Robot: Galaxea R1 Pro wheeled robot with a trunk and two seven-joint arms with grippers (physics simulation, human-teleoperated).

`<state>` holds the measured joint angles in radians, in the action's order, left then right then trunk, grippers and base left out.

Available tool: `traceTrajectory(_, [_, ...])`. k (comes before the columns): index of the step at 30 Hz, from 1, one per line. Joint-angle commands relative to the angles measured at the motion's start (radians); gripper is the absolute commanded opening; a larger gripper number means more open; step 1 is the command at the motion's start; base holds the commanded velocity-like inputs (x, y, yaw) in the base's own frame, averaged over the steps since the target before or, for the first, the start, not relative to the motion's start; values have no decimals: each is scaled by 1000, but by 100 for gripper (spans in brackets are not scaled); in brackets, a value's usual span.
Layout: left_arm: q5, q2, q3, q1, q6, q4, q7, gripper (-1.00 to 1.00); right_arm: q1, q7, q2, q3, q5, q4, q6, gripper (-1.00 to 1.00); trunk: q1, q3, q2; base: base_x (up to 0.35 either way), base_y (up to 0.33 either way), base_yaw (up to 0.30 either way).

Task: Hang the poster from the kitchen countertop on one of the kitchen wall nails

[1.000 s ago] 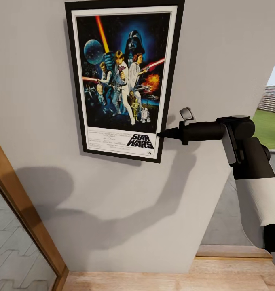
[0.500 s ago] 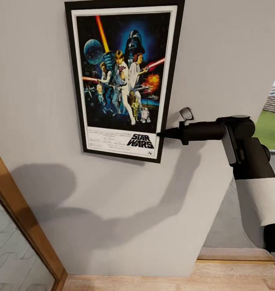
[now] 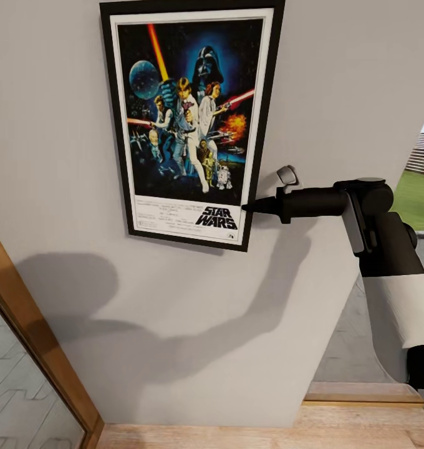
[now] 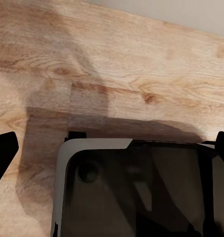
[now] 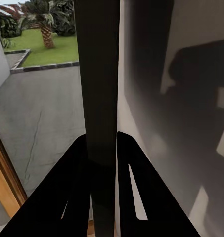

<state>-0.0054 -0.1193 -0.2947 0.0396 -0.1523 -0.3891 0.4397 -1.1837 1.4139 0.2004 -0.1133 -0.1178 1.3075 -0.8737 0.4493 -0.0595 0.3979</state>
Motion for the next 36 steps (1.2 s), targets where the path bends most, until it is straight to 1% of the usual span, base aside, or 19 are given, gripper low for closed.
traceTrajectory(1, [-1,1,-6,0,0,-1,7,100,-1,-1,1,-2,-2,-1,-8,-100,1,-2,2,0,0,0])
traceTrajectory(36, [-1,4,-3,2,1,1,2,100,-1,-5,2,-2,0,-2,-8,-100,1,-2,2,0,0,0])
